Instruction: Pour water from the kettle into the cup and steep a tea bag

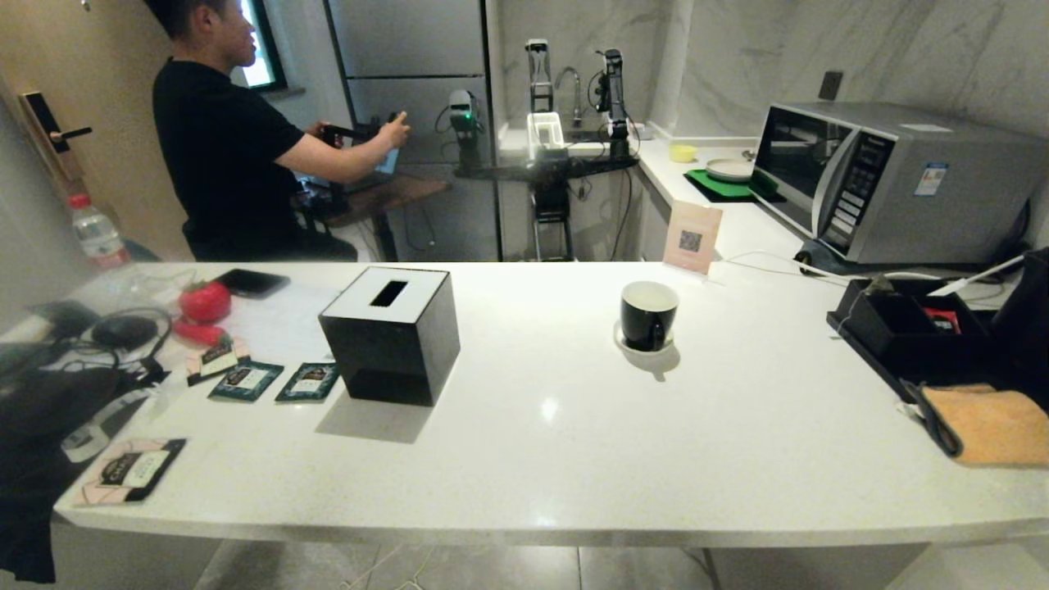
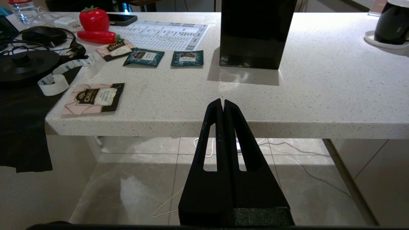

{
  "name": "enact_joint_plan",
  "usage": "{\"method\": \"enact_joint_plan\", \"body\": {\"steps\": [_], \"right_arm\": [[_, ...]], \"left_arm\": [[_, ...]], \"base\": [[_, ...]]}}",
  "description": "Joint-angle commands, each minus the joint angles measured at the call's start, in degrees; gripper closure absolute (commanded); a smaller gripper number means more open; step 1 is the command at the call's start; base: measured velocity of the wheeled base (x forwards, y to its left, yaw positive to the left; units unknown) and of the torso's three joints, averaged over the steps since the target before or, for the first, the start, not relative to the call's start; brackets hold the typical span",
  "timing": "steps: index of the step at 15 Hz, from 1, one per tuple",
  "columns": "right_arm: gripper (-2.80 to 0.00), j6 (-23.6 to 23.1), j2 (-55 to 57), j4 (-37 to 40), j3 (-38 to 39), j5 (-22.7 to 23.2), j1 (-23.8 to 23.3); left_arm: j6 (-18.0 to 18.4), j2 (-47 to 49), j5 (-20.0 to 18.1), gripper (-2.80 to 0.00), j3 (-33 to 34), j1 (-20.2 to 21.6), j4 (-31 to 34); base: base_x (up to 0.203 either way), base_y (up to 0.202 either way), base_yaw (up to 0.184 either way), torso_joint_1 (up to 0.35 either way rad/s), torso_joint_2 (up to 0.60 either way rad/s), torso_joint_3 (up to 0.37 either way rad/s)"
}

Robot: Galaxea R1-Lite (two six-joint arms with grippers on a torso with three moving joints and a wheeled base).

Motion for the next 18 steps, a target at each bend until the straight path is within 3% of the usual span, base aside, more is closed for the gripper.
{"method": "enact_joint_plan", "body": {"steps": [1, 9, 18], "right_arm": [[-2.8, -0.33, -1.35, -0.51, 2.18, -0.09, -0.01], [-2.8, -0.65, -5.61, -2.69, 11.58, -0.11, -0.01], [-2.8, -4.52, -12.32, -7.47, 26.57, 0.13, -0.01]], "left_arm": [[-0.03, -0.01, 0.0, 0.0, 0.0, 0.0, -0.02], [-0.03, 0.07, 0.0, 0.0, 0.0, 0.0, -0.02], [-0.03, -0.01, 0.0, 0.0, 0.0, 0.0, -0.02]], "base": [[0.0, 0.0, 0.0, 0.0, 0.0, 0.0], [0.0, 0.0, 0.0, 0.0, 0.0, 0.0], [0.0, 0.0, 0.0, 0.0, 0.0, 0.0]]}}
